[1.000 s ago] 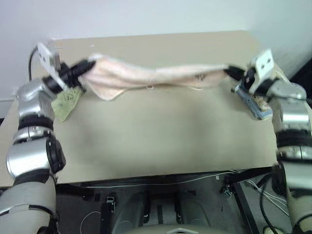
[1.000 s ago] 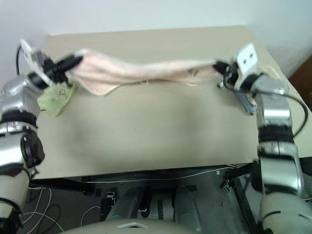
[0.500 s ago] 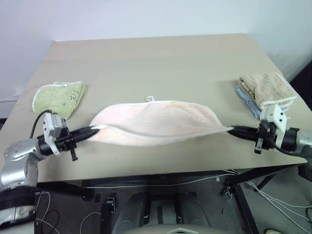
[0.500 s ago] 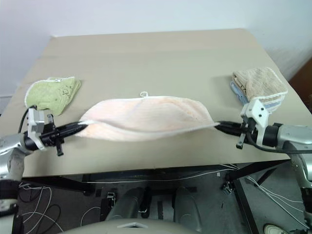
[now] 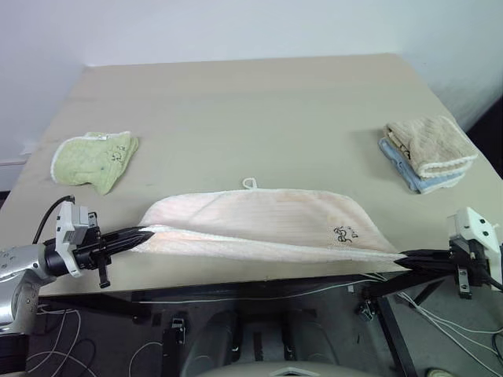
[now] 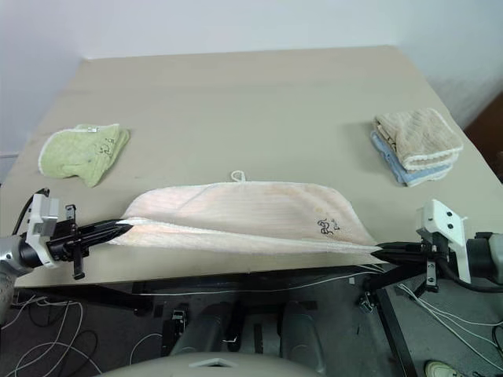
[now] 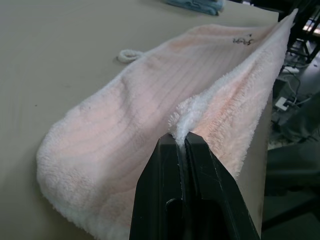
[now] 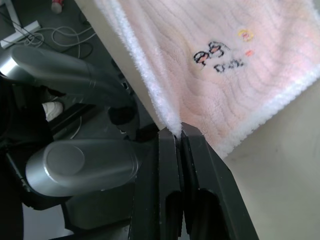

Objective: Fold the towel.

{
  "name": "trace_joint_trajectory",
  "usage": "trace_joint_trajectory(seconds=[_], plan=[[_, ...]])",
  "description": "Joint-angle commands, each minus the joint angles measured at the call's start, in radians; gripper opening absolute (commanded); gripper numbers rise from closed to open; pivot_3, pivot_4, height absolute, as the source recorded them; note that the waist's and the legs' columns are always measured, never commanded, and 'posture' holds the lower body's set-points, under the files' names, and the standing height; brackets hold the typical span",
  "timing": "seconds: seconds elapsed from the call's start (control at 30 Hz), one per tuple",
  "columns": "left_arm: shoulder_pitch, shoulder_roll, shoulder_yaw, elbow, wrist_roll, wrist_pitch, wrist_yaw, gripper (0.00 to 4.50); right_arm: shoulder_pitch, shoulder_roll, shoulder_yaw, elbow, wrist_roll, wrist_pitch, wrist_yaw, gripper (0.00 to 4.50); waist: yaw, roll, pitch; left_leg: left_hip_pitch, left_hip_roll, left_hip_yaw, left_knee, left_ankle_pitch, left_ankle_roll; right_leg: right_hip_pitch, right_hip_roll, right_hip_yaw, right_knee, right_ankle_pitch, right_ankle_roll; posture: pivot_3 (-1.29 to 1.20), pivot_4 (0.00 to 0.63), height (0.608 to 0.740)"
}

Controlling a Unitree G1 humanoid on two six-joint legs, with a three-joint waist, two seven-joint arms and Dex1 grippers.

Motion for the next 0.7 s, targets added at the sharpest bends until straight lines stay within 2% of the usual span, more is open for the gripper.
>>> trace_joint_trajectory(seconds=[0.03, 0.3, 0.57, 0.7], plan=[[0.016, 0.013, 0.028, -0.036, -0.032, 0.022, 0.003, 0.01, -0.026, 0.005, -0.013, -0.060, 0.028, 0.017, -0.023, 0.00, 0.000, 0.000, 0.000, 0.000, 0.000, 0.000, 0.000, 0.000, 0.000, 0.000, 0.000, 0.000, 0.000, 0.000, 0.000, 0.00, 0.150, 0.740], [-0.059, 0.006, 0.037, 0.044, -0.055, 0.068, 0.043, 0.01, -0.199, 0.051, 0.112, 0.033, -0.005, -0.007, -0.096, 0.00, 0.003, 0.000, 0.000, -0.001, 0.001, 0.001, 0.000, 0.000, 0.000, 0.000, 0.000, -0.001, -0.001, -0.001, 0.000, 0.00, 0.150, 0.740], [-0.239, -0.034, 0.016, 0.217, -0.042, 0.075, 0.099, 0.01, -0.369, 0.087, 0.192, 0.239, -0.044, -0.068, -0.122, 0.00, 0.004, 0.000, 0.000, -0.001, 0.001, 0.001, 0.000, 0.000, 0.000, -0.001, 0.000, -0.001, -0.001, 0.000, 0.000, 0.00, 0.150, 0.740], [-0.348, -0.062, -0.025, 0.340, 0.008, 0.034, 0.109, 0.01, -0.518, 0.131, 0.286, 0.360, -0.103, -0.120, -0.139, 0.00, 0.001, 0.000, 0.000, -0.001, 0.001, 0.001, 0.001, 0.000, 0.000, -0.002, 0.001, -0.001, 0.001, 0.000, 0.000, 0.00, 0.150, 0.740]])
